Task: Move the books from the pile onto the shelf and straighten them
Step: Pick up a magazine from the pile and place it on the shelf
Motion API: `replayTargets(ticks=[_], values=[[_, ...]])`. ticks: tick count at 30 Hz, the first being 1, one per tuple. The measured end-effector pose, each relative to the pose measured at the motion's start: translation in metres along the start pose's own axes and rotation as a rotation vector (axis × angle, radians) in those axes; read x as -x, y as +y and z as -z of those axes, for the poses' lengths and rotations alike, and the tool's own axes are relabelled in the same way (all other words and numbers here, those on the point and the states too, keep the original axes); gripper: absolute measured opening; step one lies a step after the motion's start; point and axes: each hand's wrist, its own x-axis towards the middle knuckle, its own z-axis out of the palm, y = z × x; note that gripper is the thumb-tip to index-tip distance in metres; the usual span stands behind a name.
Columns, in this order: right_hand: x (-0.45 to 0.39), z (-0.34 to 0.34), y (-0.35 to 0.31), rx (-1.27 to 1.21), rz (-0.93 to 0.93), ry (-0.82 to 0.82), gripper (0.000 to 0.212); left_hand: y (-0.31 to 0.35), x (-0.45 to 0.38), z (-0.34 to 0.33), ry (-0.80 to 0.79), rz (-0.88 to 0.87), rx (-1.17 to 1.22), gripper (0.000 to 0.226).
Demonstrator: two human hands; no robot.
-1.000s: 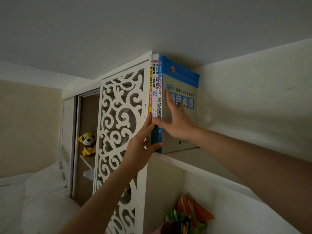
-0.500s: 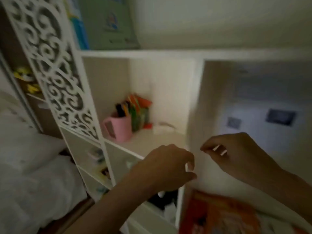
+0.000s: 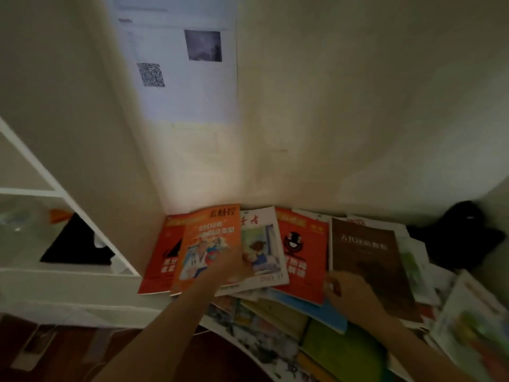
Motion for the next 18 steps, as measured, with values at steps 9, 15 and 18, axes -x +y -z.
replayTargets(ticks=[9,15,18], values=[[-0.048,-0.032,-0.075,-0.320,0.009,0.028,0.040,-0.107,-0.038,0.013,0.119,0.463,0.443,0.095],[-0.090,-0.051,-0.093,-0.514,-0.251,0.084,0.048,-0.129,-0.052,0.015,0.198,0.473,0.664,0.082],[-0.100,-0.059,-0.095,-0.469,-0.299,0.044,0.035,-0.152,-0.057,0.009,0.187,0.375,0.860,0.081]])
